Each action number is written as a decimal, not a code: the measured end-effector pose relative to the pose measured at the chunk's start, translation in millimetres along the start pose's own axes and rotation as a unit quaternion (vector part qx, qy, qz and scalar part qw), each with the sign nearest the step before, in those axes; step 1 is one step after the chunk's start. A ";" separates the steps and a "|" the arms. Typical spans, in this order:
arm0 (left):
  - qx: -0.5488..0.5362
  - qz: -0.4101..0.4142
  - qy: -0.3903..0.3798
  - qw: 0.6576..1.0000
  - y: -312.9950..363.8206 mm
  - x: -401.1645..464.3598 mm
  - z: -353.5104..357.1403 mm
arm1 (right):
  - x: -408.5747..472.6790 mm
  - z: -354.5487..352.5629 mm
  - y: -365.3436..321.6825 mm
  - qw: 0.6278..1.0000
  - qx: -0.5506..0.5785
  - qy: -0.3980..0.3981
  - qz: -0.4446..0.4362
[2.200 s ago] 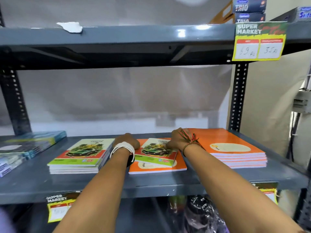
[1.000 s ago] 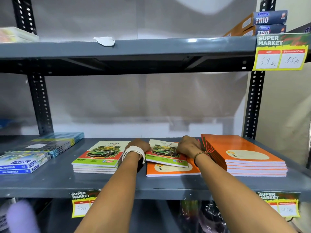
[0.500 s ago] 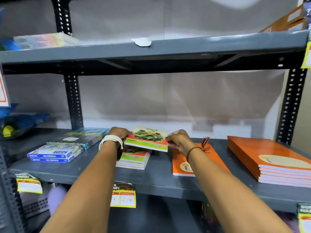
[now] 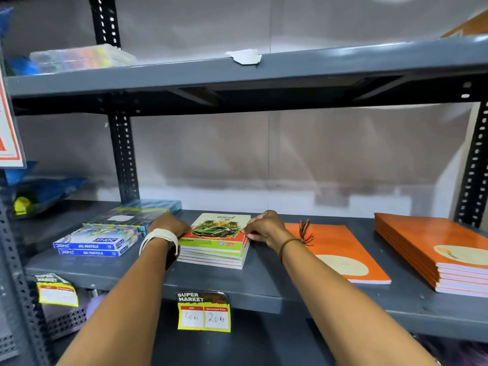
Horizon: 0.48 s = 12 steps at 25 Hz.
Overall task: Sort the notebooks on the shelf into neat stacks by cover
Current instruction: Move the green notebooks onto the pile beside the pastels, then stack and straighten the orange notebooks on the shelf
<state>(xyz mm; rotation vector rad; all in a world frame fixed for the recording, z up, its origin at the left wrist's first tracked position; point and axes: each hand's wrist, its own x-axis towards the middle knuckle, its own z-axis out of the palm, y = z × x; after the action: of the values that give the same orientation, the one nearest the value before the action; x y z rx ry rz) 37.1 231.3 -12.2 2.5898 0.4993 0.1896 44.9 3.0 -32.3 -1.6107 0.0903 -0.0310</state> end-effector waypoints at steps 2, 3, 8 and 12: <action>-0.016 0.004 -0.014 1.000 0.4 -0.5 0.2 | 0.1 -2.1 -0.6 1.000 -0.017 0.004 0.004; -0.016 0.004 -0.016 1.000 0.1 -0.7 0.1 | 0.6 -2.3 -0.8 0.999 -0.035 0.008 0.004; 0.044 0.010 0.052 0.998 13.1 -16.3 1.5 | -5.4 2.0 2.5 0.992 -0.112 0.049 -0.030; -0.013 0.058 0.167 0.984 64.2 -40.8 7.0 | -19.4 -25.3 -5.5 0.991 -0.101 0.059 -0.063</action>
<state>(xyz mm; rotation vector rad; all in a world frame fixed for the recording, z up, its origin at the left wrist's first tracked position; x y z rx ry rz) 21.0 160.5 11.6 2.5732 0.4571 0.6745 23.8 -20.6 -25.1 -1.8150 0.0863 -0.2211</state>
